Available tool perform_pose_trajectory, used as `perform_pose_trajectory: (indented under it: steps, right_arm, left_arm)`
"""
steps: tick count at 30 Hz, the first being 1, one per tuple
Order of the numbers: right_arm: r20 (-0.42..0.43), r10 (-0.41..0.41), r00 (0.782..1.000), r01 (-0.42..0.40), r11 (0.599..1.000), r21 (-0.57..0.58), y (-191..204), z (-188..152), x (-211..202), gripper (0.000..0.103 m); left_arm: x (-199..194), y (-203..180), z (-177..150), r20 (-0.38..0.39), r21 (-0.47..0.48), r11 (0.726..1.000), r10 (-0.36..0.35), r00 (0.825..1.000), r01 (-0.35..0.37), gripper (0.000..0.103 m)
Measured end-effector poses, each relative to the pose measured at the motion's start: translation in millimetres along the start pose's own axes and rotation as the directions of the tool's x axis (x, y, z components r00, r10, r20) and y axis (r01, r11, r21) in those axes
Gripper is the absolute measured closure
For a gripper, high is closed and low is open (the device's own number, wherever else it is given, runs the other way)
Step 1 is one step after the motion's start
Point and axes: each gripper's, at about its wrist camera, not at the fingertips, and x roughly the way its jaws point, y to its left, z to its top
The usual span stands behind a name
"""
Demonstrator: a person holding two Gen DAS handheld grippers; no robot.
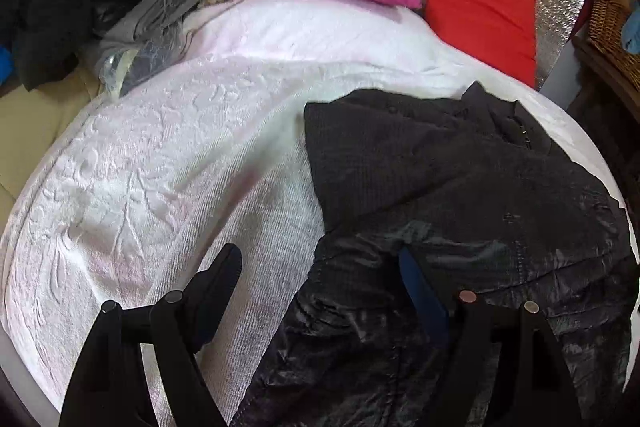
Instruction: Fold large clothes
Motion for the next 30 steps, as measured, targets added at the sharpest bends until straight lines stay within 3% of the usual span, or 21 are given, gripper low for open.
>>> perform_pose_trajectory:
  steps: [5,10,14,16,20,22,23,25,28,30]
  right_arm:
    - [-0.021,-0.094,0.995,0.092,0.993,-0.071,8.3,18.6,23.4,0.035]
    - [0.059,-0.272,0.961,0.278,0.943,-0.183,8.7,31.4,37.5,0.037]
    - [0.022,-0.312,0.95,0.309,0.923,-0.229,9.4,39.6,60.7,0.037]
    - [-0.003,-0.349,0.937,0.337,0.905,-0.258,10.7,37.6,73.6,0.037]
    - [-0.046,-0.357,0.933,0.325,0.89,-0.319,17.7,30.9,83.3,0.039]
    - [-0.051,-0.383,0.922,0.34,0.868,-0.362,25.3,24.5,90.2,0.049]
    - [-0.05,-0.406,0.913,0.357,0.85,-0.386,28.6,20.7,92.8,0.063]
    - [-0.056,-0.422,0.905,0.365,0.837,-0.407,31.2,14.4,94.2,0.075]
    - [-0.054,-0.422,0.905,0.365,0.835,-0.411,34.9,8.2,92.1,0.087]
    - [-0.047,-0.412,0.91,0.358,0.838,-0.411,37.3,5.5,86.5,0.089]
  left_arm:
    - [-12.3,-13.6,-0.6,0.071,0.051,0.998,-0.036,0.997,0.032,0.034]
    - [-5.4,-25.6,-2.3,0.053,0.092,0.995,-0.034,0.998,0.029,0.034]
    - [7.6,-25.8,-5.0,-0.005,0.065,0.997,-0.043,0.999,0.043,0.034]
    - [9.2,-25.5,-5.5,-0.012,0.056,0.997,-0.044,0.999,0.045,0.034]
    - [10.4,-27.8,-5.1,-0.016,0.062,0.998,-0.026,1.0,0.027,0.034]
    - [11.5,-28.2,-5.5,-0.02,0.064,0.998,-0.017,1.0,0.018,0.034]
    - [12.2,-28.0,-5.3,-0.023,0.063,0.998,-0.013,1.0,0.015,0.034]
    - [12.7,-26.5,-4.6,-0.026,0.055,0.998,-0.016,1.0,0.017,0.034]
    - [12.0,-22.1,-2.9,-0.031,0.032,0.999,-0.027,0.999,0.028,0.034]
    - [11.2,-20.1,-2.3,-0.034,0.021,0.999,-0.034,0.999,0.035,0.034]
